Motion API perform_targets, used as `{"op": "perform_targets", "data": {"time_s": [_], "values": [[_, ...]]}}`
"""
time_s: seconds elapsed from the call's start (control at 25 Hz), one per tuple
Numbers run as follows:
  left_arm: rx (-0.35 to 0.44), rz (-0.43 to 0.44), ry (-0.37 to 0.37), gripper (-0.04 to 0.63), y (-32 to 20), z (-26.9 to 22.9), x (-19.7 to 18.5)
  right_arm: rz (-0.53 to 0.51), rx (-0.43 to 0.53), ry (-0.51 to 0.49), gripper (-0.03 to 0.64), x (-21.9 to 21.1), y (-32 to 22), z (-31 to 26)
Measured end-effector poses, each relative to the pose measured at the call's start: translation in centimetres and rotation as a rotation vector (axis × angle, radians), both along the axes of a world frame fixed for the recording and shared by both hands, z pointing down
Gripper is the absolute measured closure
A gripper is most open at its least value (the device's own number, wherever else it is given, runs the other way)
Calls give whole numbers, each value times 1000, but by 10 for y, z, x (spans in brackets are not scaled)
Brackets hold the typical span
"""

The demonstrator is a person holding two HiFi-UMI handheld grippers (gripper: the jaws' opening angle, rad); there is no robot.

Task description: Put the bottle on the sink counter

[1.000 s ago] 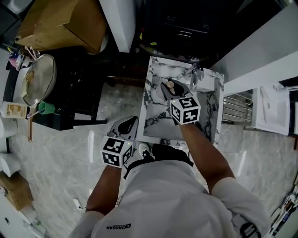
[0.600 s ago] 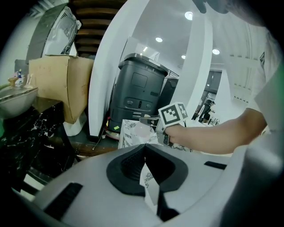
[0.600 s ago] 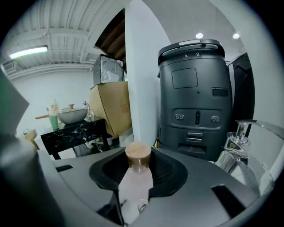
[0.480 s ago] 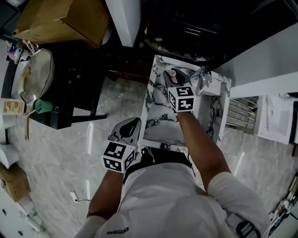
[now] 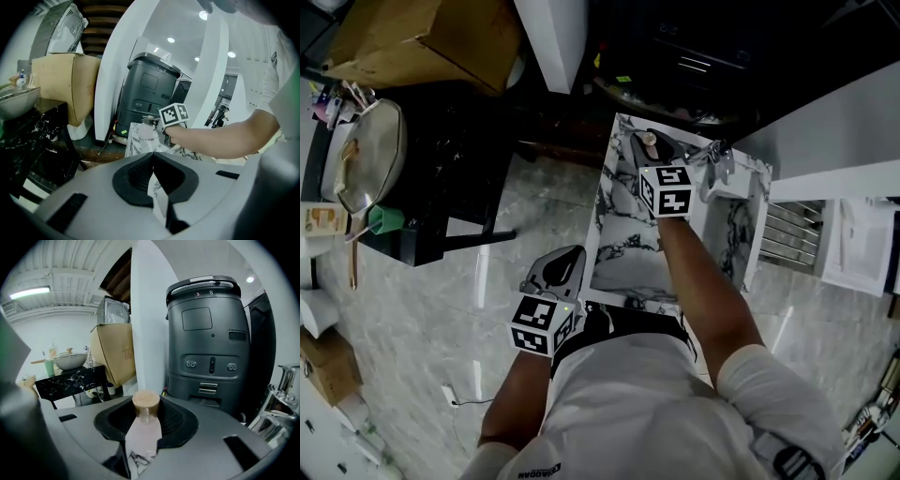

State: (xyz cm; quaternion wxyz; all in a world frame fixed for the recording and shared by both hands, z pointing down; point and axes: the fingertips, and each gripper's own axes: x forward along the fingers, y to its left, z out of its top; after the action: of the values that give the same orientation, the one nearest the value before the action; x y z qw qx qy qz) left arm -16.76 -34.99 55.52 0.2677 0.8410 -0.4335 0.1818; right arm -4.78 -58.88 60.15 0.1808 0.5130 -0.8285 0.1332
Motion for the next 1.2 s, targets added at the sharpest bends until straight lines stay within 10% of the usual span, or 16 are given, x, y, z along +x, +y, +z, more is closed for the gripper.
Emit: {"op": "perform_targets", "data": {"time_s": [1.2], "values": [[-20, -18, -19, 581, 0, 10, -10, -18, -14, 29, 459, -4, -16, 28]]}}
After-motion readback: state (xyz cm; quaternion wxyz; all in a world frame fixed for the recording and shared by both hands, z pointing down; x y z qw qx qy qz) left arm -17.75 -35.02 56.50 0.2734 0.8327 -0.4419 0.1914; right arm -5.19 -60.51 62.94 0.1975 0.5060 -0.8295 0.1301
